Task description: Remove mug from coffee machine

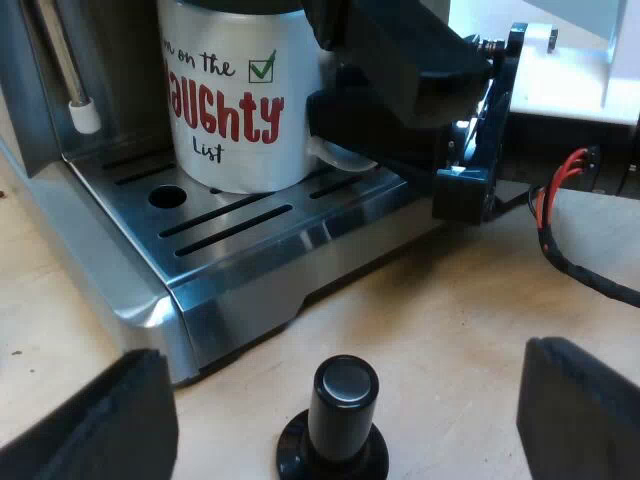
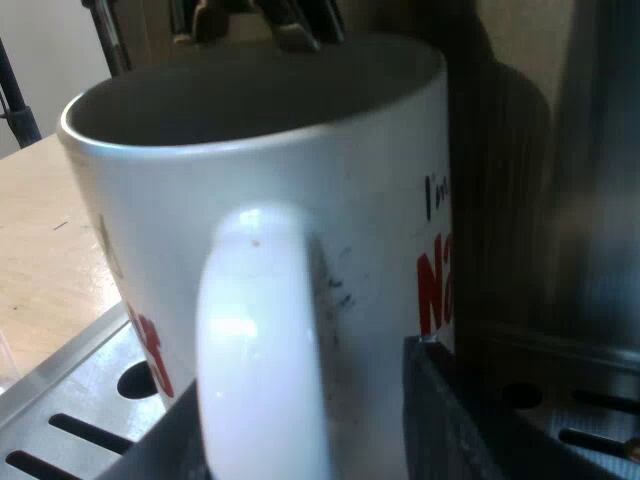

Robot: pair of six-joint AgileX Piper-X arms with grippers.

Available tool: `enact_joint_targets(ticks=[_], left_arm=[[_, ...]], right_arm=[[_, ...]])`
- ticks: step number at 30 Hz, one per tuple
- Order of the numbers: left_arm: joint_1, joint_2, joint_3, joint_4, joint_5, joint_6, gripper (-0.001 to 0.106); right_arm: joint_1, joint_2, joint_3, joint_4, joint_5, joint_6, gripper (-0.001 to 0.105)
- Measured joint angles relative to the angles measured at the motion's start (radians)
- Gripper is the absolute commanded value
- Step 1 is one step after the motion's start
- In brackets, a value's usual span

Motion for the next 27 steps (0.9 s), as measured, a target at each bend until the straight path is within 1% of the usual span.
enact_joint_targets(ticks=[5,6,11,14,22,27], left_arm=[[0.0,0.0,0.0,0.0,0.0,0.0,0.072],[0.0,0.0,0.0,0.0,0.0,0.0,0.072],[0.0,0.0,0.0,0.0,0.0,0.0,0.072],[0.0,0.0,0.0,0.0,0.0,0.0,0.072],[0.0,0.0,0.0,0.0,0.0,0.0,0.072],[0.0,0.0,0.0,0.0,0.0,0.0,0.072]], right_arm=[[0.0,0.0,0.0,0.0,-0.003,0.0,0.036],[0.0,0.0,0.0,0.0,-0.002,0.0,0.034],[0.0,0.0,0.0,0.0,-0.002,0.0,0.011],[0.0,0.0,0.0,0.0,-0.002,0.0,0.003],[0.0,0.0,0.0,0.0,-0.002,0.0,0.002],[0.003,0.0,0.0,0.0,-0.002,-0.031,0.002]])
